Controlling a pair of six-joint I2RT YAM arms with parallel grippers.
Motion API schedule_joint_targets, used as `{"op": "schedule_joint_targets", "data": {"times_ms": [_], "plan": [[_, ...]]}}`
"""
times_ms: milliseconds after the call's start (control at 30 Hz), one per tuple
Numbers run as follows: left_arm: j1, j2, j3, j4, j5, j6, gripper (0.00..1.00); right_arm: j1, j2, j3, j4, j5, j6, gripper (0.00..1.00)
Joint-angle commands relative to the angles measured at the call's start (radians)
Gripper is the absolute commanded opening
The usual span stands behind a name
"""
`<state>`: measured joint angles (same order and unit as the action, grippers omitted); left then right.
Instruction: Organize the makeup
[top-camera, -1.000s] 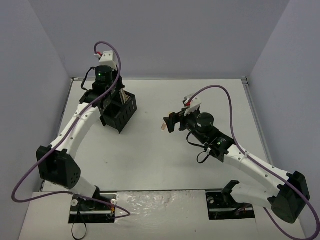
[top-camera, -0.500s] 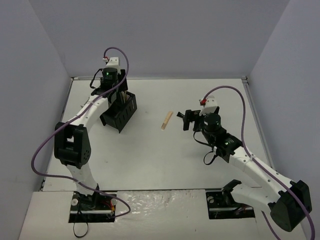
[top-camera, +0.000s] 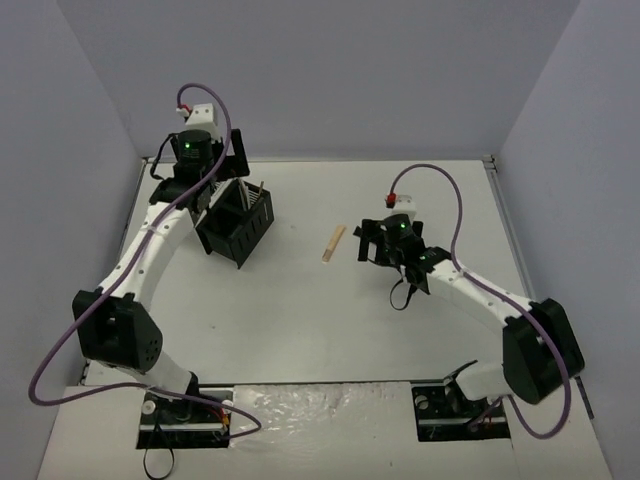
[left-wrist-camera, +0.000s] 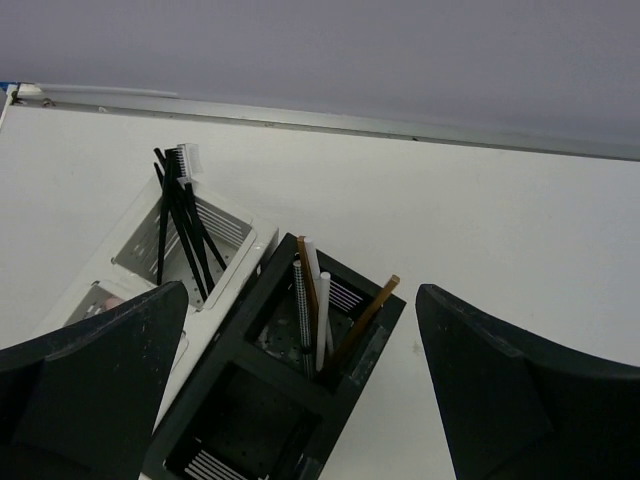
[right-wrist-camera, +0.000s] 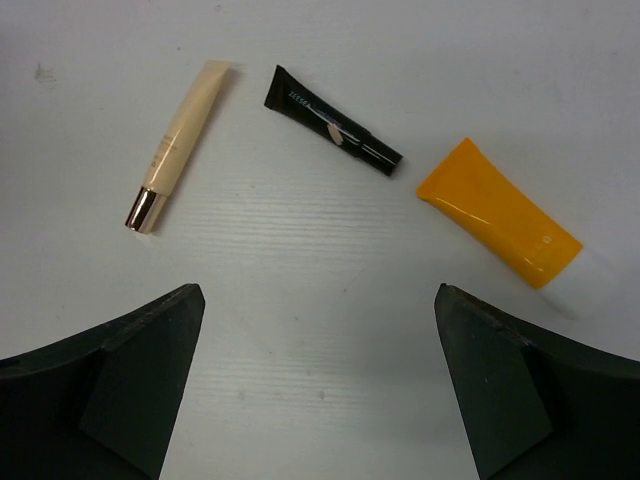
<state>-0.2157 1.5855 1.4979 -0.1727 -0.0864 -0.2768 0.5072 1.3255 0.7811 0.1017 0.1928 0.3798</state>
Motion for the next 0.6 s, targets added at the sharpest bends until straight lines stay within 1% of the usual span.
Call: {"op": "schedule_joint_targets", "data": {"times_ms": [0, 67, 167, 333, 433, 500, 567], "plan": [[0.006, -0.189, 0.055, -0.101, -0.002, -0.037, 0.97, 0.064, 0.161, 0.158, 0.042, -0.014, 0.071, 0.97], [0.006, -0.239, -0.011, -0.133, -0.002, -0.042, 0.97, 0.116, 0.261, 0.212, 0.039, 0.008, 0.08, 0.97], [0.004, -0.342, -0.101, -0.181, 0.01, -0.038, 0.97, 0.147, 0.364, 0.314, 0.025, 0.04, 0.106, 0.96], [0.004, -0.463, -0.232, -0.212, 0.07, -0.036, 0.97, 0.162, 0.518, 0.411, 0.019, 0.094, 0.157, 0.94], [0.005, -0.506, -0.297, -0.203, 0.071, -0.043, 0.97, 0.168, 0.576, 0.447, 0.018, 0.102, 0.172, 0.92], [0.006, -0.5, -0.297, -0.204, 0.083, -0.052, 0.97, 0.173, 0.616, 0.469, 0.019, 0.111, 0.178, 0.88], [0.006, -0.493, -0.289, -0.206, 0.096, -0.063, 0.97, 0.181, 0.649, 0.476, 0.02, 0.134, 0.178, 0.81]]}}
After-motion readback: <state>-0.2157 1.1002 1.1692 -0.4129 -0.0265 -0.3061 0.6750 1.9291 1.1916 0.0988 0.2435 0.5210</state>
